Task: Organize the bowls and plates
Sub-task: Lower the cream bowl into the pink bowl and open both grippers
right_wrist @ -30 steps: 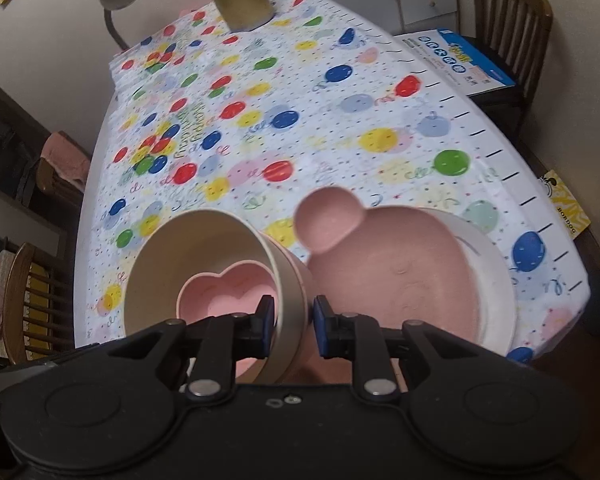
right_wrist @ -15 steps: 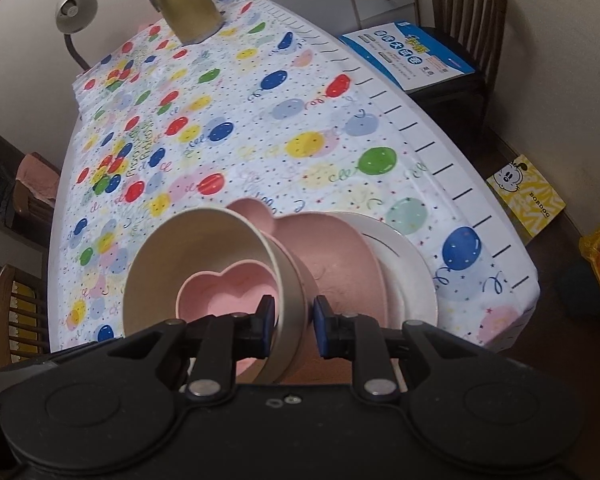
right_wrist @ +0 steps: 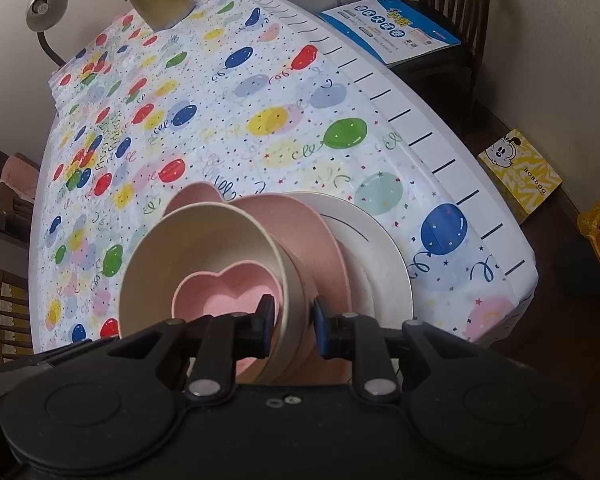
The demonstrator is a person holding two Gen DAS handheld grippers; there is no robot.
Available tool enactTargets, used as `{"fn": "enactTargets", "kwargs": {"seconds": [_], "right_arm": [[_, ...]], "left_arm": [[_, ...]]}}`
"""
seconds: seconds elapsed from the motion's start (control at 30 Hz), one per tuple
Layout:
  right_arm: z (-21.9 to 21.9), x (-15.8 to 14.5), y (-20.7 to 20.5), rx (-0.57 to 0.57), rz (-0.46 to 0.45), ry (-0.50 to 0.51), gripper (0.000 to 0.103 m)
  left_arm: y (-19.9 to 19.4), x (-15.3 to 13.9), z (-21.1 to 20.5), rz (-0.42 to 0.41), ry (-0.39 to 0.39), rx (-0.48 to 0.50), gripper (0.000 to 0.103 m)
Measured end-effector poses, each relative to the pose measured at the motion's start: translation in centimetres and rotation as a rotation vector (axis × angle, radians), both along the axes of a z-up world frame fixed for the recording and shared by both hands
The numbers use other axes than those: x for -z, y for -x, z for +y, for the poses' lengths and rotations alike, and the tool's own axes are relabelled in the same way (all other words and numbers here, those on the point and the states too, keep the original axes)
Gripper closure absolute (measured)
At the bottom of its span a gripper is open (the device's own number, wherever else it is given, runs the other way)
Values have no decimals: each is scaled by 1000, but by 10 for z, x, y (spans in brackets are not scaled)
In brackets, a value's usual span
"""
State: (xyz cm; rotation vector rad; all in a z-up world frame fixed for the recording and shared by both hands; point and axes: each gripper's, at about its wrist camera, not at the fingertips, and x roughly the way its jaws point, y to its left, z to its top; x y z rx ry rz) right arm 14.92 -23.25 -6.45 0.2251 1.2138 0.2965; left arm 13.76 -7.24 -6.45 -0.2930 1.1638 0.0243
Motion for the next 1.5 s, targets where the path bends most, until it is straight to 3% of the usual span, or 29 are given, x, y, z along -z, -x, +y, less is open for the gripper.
{"fn": "enactTargets", "kwargs": {"seconds": [0.57, 0.8, 1.1, 1.3, 1.5], "right_arm": [[2, 13, -4, -38, 26, 1, 83], [2, 12, -6, -62, 28, -15, 77], [-3, 4, -5, -112, 4, -38, 68], [-8, -5, 0, -148, -25, -43, 59], [-12, -21, 15, -168, -81, -43, 46]], "left_arm": [[0, 7, 0, -3, -14, -24, 65], [2, 3, 2, -15, -20, -56, 66], [14, -5, 5, -38, -31, -114, 47], [27, -13, 6, -58, -32, -133, 46], [42, -23, 5, -90, -32, -116, 37]]}}
